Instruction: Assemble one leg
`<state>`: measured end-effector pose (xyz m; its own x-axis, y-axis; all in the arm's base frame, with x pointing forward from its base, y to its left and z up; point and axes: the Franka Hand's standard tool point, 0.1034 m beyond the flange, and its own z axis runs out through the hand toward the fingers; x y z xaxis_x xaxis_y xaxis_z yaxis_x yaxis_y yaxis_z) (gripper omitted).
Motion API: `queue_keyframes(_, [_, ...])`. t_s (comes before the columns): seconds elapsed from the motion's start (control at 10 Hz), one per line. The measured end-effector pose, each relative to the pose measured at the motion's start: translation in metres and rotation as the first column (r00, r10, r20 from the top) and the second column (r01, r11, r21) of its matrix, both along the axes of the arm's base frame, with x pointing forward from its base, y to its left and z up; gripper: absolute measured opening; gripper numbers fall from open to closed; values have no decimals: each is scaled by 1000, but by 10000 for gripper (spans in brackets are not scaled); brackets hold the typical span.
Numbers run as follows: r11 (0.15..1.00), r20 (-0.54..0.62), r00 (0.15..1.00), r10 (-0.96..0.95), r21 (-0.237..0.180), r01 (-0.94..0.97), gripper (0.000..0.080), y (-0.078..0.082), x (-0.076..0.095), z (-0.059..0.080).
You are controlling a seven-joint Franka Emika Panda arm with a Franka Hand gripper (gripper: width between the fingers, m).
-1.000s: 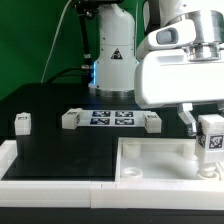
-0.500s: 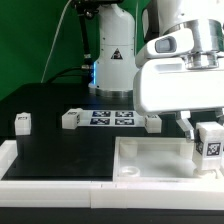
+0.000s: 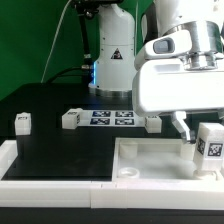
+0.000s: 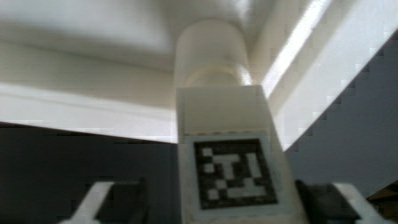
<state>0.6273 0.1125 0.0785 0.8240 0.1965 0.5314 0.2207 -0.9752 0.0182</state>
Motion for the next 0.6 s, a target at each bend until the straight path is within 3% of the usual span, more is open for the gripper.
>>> queue_keyframes(0.1, [1000,0,1000,0,0,0,581,0,0,0])
queue_keyframes(0.5, [1000,-6,1000,-3,2,3,647,0,0,1])
queue_keyframes(0.6, [1000,-15,1000,-8,7,8,649,3,1,10])
